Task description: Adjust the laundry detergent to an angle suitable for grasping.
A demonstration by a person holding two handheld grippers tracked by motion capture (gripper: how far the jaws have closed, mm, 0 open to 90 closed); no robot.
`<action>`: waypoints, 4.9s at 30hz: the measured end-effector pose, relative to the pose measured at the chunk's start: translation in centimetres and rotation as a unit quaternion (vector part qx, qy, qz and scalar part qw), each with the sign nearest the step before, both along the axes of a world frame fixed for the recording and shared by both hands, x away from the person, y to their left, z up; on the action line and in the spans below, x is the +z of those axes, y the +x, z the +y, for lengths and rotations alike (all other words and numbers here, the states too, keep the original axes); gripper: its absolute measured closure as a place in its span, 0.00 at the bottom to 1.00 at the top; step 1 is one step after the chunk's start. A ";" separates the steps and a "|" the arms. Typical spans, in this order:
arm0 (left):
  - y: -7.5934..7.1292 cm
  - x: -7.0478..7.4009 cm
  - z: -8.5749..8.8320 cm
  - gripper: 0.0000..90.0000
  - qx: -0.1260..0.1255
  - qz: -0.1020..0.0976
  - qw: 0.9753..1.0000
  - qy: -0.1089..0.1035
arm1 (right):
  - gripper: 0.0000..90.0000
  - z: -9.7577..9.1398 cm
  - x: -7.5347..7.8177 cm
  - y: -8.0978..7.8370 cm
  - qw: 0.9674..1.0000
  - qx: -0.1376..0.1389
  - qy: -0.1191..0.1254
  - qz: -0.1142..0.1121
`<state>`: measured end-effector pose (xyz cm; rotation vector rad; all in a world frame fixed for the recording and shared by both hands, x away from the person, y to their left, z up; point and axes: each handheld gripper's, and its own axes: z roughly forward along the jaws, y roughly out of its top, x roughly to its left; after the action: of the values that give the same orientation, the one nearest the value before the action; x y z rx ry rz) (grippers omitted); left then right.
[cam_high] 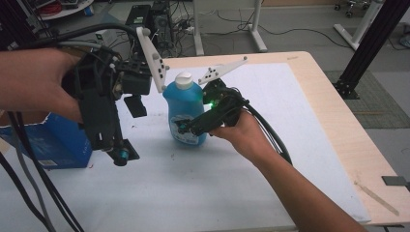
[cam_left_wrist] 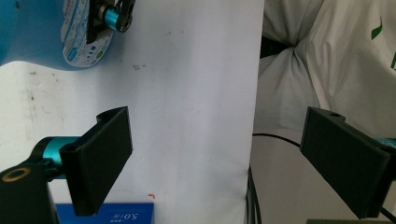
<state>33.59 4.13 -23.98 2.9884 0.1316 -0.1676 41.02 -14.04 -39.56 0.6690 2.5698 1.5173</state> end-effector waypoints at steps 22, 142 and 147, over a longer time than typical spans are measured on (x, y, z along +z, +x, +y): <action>0.1 -0.1 0.1 0.10 0.002 0.002 1.000 0.001 | 0.36 -0.1 -0.4 0.0 1.000 0.020 0.008 -0.020; 1.0 -1.2 0.6 0.10 0.016 0.008 1.000 -0.002 | 0.51 -3.3 0.2 -0.2 0.970 0.233 0.009 -0.070; 1.0 -1.3 0.6 0.10 0.016 0.009 1.000 -0.002 | 0.50 -3.6 0.2 -0.3 0.969 0.235 0.008 -0.074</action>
<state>34.64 4.70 -25.32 2.9800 0.1819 -0.1924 40.75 -17.63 -39.41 -0.0688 2.7222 1.6284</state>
